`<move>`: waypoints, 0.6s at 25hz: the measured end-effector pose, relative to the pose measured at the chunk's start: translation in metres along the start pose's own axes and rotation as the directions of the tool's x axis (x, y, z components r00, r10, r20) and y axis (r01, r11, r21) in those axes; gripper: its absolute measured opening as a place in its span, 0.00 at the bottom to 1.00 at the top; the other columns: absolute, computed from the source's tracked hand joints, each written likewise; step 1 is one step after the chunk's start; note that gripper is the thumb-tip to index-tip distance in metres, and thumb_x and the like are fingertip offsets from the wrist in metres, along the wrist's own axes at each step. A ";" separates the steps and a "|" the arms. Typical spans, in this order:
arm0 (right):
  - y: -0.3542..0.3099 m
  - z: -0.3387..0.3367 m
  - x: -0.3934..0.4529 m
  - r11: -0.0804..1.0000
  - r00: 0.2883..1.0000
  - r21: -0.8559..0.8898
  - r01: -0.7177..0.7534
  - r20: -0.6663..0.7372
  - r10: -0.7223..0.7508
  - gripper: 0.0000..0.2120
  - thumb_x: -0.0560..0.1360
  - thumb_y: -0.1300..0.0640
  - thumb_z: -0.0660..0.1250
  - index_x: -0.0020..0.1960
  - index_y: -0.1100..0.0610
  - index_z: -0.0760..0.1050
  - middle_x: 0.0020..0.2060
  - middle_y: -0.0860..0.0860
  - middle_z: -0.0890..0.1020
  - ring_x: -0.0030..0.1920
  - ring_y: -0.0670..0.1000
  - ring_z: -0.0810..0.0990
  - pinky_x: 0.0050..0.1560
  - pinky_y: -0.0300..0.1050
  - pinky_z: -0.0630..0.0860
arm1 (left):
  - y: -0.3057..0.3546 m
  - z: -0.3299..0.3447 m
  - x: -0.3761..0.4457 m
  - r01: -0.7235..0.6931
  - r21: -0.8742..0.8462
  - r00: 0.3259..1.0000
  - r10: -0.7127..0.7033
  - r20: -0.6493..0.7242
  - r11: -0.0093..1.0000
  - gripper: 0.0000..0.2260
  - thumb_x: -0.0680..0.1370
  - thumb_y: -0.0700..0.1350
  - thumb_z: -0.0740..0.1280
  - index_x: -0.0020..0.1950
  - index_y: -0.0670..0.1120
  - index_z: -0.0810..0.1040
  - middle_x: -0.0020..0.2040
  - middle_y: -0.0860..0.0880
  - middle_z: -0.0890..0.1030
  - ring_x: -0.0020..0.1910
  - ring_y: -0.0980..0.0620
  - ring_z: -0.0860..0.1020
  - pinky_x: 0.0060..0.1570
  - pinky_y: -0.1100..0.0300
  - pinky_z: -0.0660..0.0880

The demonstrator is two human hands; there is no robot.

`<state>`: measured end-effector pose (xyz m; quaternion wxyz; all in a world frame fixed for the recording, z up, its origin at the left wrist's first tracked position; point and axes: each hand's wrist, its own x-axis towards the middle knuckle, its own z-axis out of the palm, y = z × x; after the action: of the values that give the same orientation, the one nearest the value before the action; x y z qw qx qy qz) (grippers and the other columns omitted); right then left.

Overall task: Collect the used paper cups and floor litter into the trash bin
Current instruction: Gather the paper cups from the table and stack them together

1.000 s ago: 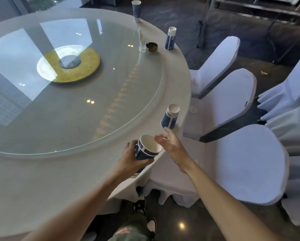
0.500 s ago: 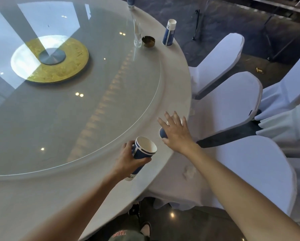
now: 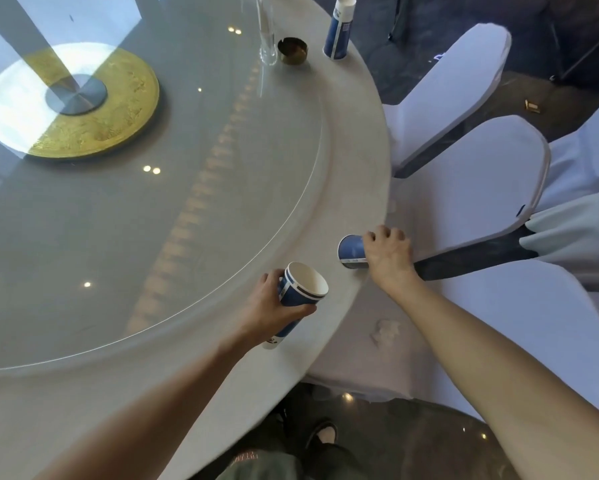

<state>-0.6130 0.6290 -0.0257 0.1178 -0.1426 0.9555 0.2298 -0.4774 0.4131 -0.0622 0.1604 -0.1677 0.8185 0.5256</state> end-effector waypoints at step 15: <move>0.119 0.029 -0.056 -0.513 0.966 0.822 -0.248 0.171 -0.193 0.22 0.76 0.63 0.73 0.68 0.59 0.73 0.61 0.58 0.83 0.55 0.53 0.85 0.58 0.48 0.82 | 0.088 0.125 0.010 -0.031 0.157 0.999 0.032 0.001 0.987 0.36 0.65 0.57 0.81 0.69 0.53 0.72 0.57 0.54 0.73 0.58 0.52 0.77 0.56 0.55 0.78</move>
<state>-0.5949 0.7561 0.0137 0.2946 0.0911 0.6445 -0.6996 -0.5148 0.5607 -0.0446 0.1640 -0.1421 0.8601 0.4618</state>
